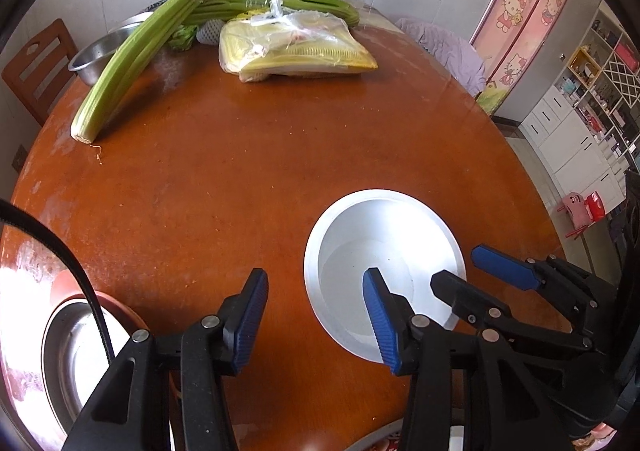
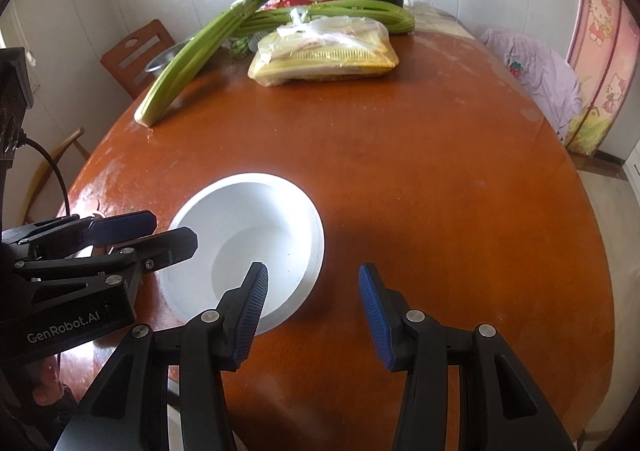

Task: Organize plates and bowls
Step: 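Grasp the rim of the second white red-printed bowl with the left gripper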

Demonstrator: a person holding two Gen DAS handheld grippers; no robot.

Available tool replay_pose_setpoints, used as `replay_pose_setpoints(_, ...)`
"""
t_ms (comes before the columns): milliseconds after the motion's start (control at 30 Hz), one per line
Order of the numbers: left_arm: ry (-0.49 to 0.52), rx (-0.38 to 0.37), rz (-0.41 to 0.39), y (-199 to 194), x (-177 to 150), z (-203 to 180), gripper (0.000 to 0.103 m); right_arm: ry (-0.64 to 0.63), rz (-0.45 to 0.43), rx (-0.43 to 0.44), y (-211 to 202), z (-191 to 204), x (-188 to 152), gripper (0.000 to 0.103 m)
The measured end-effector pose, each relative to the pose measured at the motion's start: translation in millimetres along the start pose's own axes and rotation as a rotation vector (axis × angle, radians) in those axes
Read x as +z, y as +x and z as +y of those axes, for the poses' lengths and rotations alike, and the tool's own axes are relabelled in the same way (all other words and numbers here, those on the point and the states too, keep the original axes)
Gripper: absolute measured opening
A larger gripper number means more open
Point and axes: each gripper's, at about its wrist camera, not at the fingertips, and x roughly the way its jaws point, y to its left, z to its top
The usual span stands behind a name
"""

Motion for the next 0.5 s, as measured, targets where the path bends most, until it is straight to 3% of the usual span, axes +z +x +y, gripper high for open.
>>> replay_pose_setpoints(267,-0.016,0.028,0.03,12.5,1.2,0.8,0.049,-0.009,0.019,0.012,9.5,1.7,0.0,0.049)
replay_pose_setpoints(500,-0.026,-0.005,0.056,22.3,1.0,0.2,0.049,-0.024,0.036,0.037,16.4,4.8,-2.0,0.049)
